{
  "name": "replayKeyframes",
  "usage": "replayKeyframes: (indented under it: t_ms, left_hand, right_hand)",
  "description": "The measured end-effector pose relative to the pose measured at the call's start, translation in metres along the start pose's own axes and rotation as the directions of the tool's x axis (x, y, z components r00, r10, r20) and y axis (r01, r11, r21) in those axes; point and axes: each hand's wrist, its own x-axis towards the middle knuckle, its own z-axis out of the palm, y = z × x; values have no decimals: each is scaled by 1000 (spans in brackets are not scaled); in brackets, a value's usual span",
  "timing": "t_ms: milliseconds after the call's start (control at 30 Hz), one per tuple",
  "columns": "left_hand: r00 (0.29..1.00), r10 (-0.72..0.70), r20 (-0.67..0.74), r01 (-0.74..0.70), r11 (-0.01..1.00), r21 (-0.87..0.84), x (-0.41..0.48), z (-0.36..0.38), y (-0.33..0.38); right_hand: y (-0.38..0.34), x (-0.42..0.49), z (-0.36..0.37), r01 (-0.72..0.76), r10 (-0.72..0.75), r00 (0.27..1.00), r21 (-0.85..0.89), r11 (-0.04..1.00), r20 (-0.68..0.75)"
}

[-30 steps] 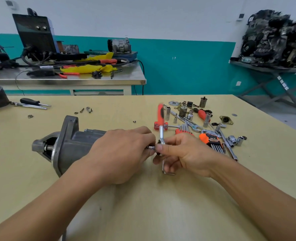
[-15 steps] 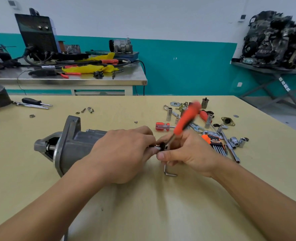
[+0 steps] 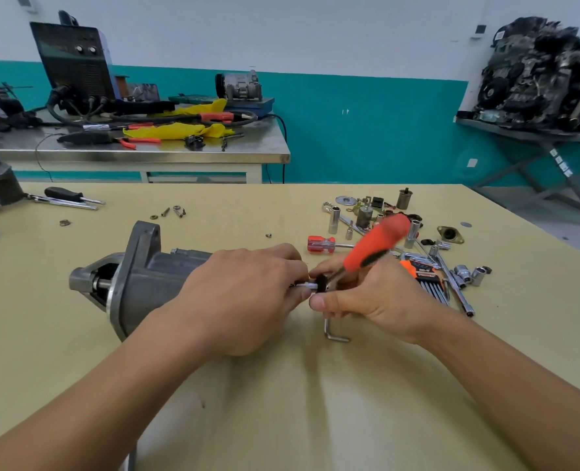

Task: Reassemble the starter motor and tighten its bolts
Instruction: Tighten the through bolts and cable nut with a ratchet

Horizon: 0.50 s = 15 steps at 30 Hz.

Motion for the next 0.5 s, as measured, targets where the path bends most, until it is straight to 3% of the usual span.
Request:
replayKeyframes:
  t_ms: [200,400,500]
  left_hand:
    - [1000,2,-31,-2,1000,-21,-1,0,-1]
    - [1000,-16,-2,16,999,-28,2,-1,1]
    - [1000,-14,-11,13,999,-37,-1,-2,0]
  right_hand:
    - [-1,2,9,-215,210,976,132,968,53]
    - [1,0,-1,38,-38,999,1,999,-21]
    - [1,1,2,-70,69,997,54,996,28]
